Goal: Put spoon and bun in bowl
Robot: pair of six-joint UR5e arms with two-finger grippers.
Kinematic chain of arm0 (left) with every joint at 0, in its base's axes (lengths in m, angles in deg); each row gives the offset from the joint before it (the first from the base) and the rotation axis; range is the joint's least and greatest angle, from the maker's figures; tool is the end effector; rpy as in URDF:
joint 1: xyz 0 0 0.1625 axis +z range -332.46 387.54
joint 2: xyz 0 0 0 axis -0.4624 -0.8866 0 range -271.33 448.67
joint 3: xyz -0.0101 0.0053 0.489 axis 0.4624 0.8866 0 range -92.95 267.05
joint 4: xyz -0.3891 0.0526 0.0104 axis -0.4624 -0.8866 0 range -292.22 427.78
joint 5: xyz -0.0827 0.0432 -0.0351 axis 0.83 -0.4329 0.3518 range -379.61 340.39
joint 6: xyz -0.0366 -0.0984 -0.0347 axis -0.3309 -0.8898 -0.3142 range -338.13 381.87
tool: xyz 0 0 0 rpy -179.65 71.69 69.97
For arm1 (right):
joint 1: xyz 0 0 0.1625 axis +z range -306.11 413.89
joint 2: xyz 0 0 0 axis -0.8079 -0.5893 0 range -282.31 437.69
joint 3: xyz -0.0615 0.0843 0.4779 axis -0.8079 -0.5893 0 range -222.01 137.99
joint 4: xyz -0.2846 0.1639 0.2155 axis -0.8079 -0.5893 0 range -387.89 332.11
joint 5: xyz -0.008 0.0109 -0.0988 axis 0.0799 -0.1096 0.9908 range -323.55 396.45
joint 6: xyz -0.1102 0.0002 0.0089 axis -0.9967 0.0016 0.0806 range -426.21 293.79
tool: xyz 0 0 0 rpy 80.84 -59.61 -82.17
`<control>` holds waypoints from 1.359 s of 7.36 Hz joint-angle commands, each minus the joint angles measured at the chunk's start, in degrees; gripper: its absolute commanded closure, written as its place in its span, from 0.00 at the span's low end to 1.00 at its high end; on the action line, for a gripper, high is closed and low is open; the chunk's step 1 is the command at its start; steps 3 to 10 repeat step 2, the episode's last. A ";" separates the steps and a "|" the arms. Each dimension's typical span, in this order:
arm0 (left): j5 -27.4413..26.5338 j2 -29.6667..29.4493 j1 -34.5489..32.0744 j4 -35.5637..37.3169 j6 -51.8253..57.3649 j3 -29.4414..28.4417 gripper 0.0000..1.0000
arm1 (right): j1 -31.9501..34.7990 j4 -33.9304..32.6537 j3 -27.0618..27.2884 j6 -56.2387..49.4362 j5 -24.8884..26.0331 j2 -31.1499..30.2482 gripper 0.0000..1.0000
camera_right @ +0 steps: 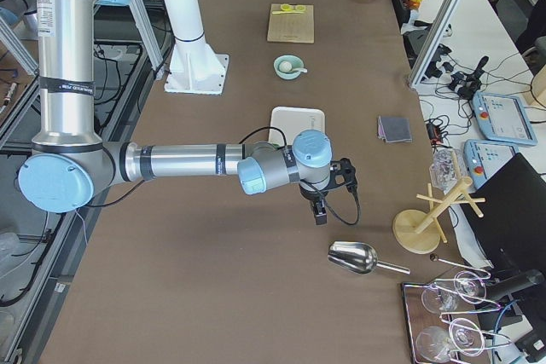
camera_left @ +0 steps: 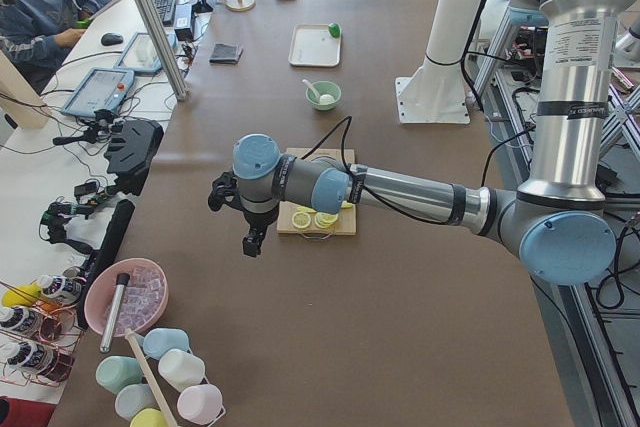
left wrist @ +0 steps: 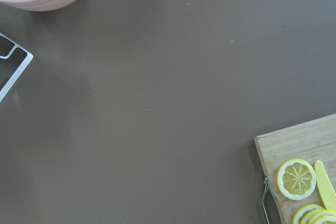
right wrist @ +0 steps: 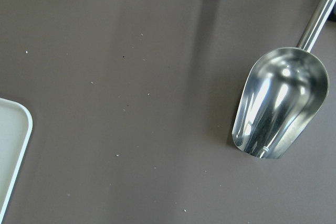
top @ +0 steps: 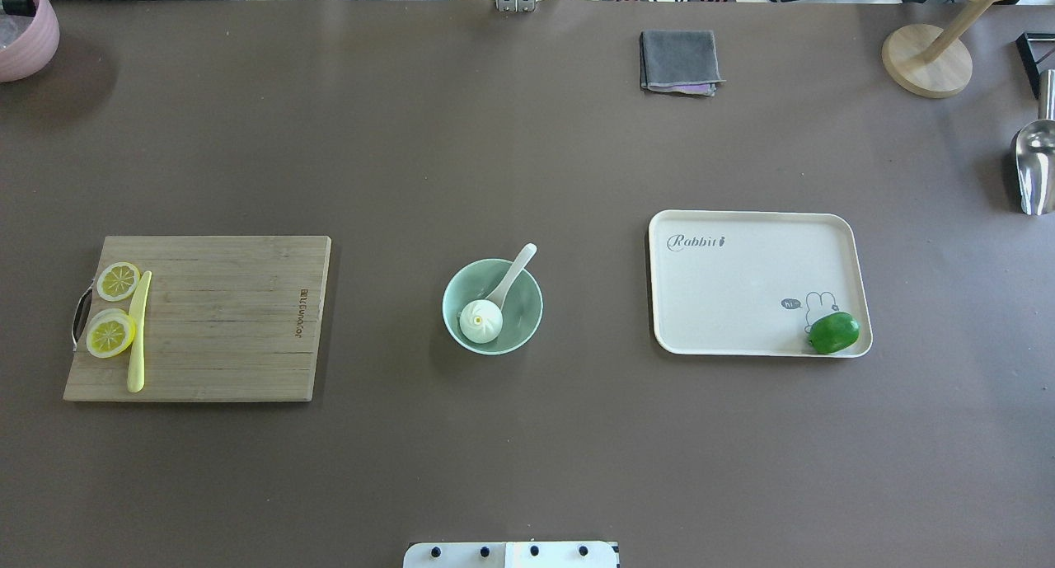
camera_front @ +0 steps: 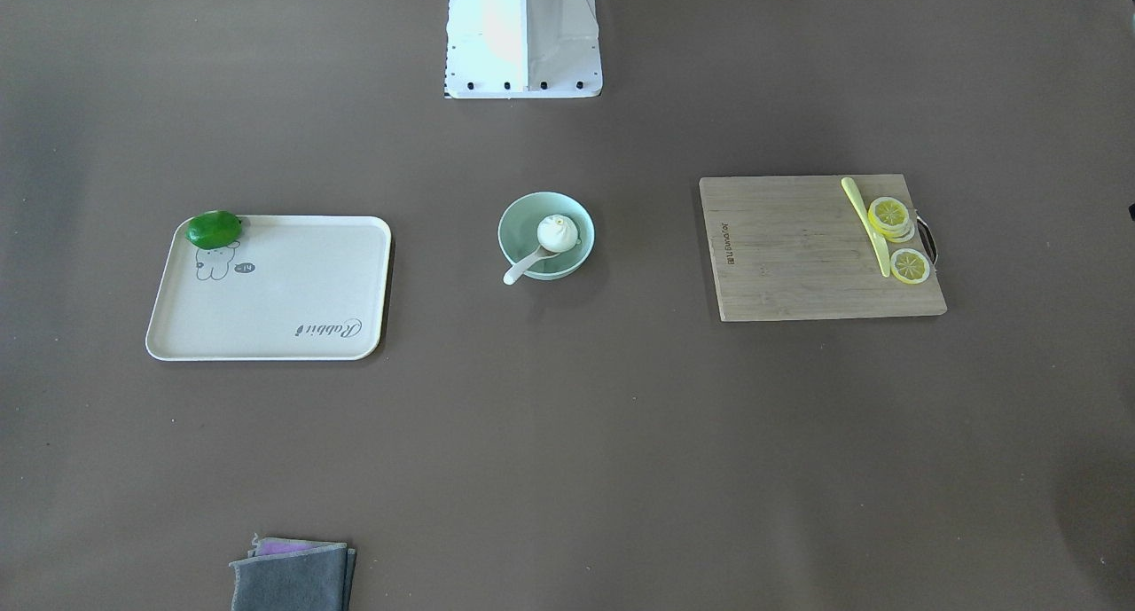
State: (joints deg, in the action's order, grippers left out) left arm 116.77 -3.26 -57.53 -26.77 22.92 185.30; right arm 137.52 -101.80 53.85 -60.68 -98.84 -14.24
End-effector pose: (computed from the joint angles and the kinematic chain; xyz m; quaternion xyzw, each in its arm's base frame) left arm -0.0104 -0.4986 0.6346 0.1046 0.3943 0.0980 0.9077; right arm 0.0020 -0.4757 0.6650 0.1202 -0.3938 -0.0736 0.9083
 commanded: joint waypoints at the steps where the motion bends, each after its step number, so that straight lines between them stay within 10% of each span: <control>1: -0.06 -0.97 0.00 0.07 -0.09 -0.79 0.02 | -0.04 0.00 -0.05 0.00 0.82 0.70 0.00; 10: 0.02 -1.15 0.00 0.07 0.00 -0.61 0.02 | -0.04 0.08 -0.05 0.00 0.73 0.61 0.00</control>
